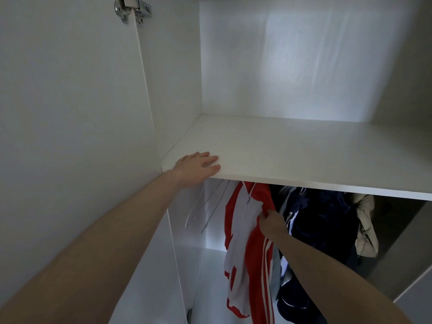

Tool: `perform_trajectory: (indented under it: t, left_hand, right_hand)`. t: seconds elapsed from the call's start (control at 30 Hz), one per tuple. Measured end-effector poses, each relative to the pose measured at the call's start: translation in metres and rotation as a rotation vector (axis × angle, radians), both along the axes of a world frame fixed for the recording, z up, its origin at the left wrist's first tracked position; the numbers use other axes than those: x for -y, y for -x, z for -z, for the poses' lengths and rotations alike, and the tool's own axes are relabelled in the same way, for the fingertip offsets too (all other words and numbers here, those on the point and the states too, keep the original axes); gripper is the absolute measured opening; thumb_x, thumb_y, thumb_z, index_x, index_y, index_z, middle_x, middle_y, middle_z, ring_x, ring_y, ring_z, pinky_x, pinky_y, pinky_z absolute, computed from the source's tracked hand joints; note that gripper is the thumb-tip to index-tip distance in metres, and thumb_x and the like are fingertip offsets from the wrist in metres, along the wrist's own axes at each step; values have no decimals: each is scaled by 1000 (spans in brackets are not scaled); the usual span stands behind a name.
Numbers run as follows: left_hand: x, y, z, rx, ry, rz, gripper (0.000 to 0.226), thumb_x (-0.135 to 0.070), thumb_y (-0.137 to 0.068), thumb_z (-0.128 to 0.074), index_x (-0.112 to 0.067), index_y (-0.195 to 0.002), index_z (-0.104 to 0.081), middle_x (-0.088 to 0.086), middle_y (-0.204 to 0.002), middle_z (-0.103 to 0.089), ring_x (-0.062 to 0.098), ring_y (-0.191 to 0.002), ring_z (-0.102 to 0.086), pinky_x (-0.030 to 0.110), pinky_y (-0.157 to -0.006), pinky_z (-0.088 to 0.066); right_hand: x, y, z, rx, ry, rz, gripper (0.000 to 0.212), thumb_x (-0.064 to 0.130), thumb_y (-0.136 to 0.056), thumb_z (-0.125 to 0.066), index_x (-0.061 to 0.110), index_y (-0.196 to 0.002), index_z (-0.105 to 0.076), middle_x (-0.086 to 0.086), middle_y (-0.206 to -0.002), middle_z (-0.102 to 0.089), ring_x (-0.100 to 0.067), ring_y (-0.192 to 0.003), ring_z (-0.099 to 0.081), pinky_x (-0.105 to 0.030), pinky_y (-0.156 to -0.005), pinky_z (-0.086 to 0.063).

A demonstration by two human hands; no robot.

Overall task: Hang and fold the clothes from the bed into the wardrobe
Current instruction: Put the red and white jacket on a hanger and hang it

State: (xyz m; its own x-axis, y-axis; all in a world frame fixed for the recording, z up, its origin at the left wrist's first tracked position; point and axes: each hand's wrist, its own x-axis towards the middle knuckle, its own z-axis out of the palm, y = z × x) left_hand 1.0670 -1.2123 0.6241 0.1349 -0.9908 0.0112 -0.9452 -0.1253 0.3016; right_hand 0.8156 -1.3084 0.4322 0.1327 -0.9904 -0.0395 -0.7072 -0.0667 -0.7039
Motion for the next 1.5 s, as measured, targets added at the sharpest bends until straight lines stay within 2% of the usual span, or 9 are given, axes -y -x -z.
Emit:
perform_trajectory:
  t: [0.43, 0.53, 0.63, 0.77, 0.93, 1.07, 1.27, 1.37, 1.5]
  left_hand:
    - [-6, 9, 35, 109, 295, -58, 53, -54, -107, -23, -37, -155, -36, -8, -165, -30, 18, -153, -22, 39, -125, -8]
    - [-16, 21, 46, 94, 391, -93, 58, -55, -104, -20, -33, -154, -41, -5, -163, -34, 20, -153, -24, 39, -125, -4]
    - [-37, 44, 57, -41, 595, -86, 51, -41, -100, -37, -24, -145, -55, 0, -157, -45, 23, -149, -31, 39, -126, -7]
    - [-74, 76, 102, -199, 840, -53, 37, -16, -90, -56, -23, -126, -64, -12, -139, -52, 6, -131, -44, 19, -112, -28]
    - [-77, 79, 165, -492, 546, -232, 34, 0, -87, -67, -28, -108, -67, -9, -121, -55, 1, -98, -59, 21, -81, -52]
    - [-38, 62, 186, -532, 261, -350, 40, -10, -88, -70, -20, -126, -63, 4, -135, -48, -7, -74, -60, 13, -81, -41]
    - [25, 43, 196, -511, 131, -416, 68, -16, -91, -67, -10, -152, -37, 16, -154, -35, 37, -129, -53, 43, -108, -45]
    - [50, 35, 204, -586, 37, -458, 69, -16, -93, -59, -11, -156, -30, 18, -150, -42, 44, -118, -59, 54, -96, -54]
    - [67, 29, 216, -611, -27, -452, 59, -12, -97, -53, -9, -153, -34, 18, -146, -50, 40, -110, -64, 40, -74, -59]
  right_hand:
    - [-26, 30, 3, -128, 60, -86, 23, 27, -103, -52, 21, -81, -49, 5, -66, -54, -7, -53, -47, -24, -57, -40]
    - [-32, 39, 2, -67, -3, -117, 9, 27, -100, -56, 27, -96, -49, 7, -83, -60, -8, -69, -54, -21, -65, -40]
    - [-40, 47, 3, 45, -35, -133, 16, 25, -96, -61, 27, -109, -52, 3, -97, -64, -16, -85, -59, -19, -69, -42]
    - [-57, 58, 6, 186, -2, -186, 14, 12, -92, -67, 21, -98, -57, 9, -73, -61, -7, -65, -57, -25, -70, -49]
    - [-86, 69, -4, 263, -82, -212, 26, 19, -91, -70, 39, -97, -55, 13, -90, -66, 0, -74, -61, -17, -70, -48]
    - [-105, 77, -18, 315, -153, -199, 29, 22, -92, -68, 31, -118, -59, 7, -99, -68, -14, -84, -63, -35, -84, -55]
    - [-130, 85, -37, 411, -226, -73, 33, 18, -93, -71, 28, -123, -61, -4, -103, -70, -7, -78, -66, -10, -62, -48]
    - [-138, 86, -40, 395, -215, -32, 31, 19, -93, -71, 29, -121, -60, -7, -86, -68, 3, -58, -60, -7, -53, -44]
    - [-147, 85, -31, 380, -194, 60, 29, 19, -92, -73, 29, -117, -62, 4, -80, -68, 1, -57, -57, -8, -57, -44]
